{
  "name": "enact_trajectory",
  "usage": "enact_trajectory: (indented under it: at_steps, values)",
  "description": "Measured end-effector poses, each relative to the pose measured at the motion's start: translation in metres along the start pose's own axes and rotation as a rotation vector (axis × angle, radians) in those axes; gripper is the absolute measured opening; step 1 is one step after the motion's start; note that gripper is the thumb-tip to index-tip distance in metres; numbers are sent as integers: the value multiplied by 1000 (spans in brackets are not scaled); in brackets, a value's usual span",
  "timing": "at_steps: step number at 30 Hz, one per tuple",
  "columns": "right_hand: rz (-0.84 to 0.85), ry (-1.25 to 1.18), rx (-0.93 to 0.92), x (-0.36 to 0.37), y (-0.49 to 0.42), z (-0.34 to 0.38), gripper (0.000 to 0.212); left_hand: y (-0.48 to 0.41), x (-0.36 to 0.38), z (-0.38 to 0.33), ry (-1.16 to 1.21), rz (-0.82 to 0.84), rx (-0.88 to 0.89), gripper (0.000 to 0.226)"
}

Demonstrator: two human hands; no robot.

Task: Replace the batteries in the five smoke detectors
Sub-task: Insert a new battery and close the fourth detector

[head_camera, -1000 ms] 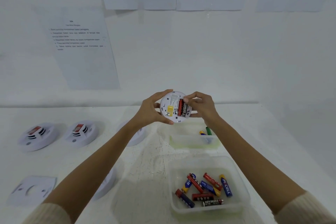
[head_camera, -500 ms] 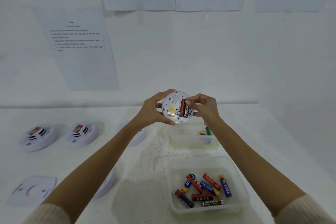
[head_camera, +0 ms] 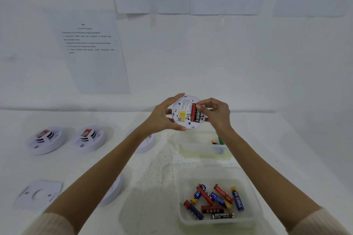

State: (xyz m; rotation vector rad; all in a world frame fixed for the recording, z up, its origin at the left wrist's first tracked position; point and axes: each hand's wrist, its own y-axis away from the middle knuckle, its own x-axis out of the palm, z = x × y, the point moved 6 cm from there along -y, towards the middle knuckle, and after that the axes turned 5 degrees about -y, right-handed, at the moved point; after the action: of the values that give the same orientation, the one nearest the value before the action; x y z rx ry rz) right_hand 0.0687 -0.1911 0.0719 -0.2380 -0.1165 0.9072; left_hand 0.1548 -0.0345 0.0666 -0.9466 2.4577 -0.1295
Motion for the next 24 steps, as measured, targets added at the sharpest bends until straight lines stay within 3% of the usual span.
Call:
enact_trajectory:
  at_steps: [7,10,15,24]
  values:
    - [96,-12,-71,8,1,10,8,7,-6,-5,-36,-56,38,98]
    - [313,-39,-77,20,1,14,37,12,-21,-5,0,-125,17,95]
    - [567,133,-142,43,2,19,82,28,-46,-11,-23,-178,-8,95]
    - [636,187,-256,120,44,29,92,96,-104,2,-91,-232,-50,94]
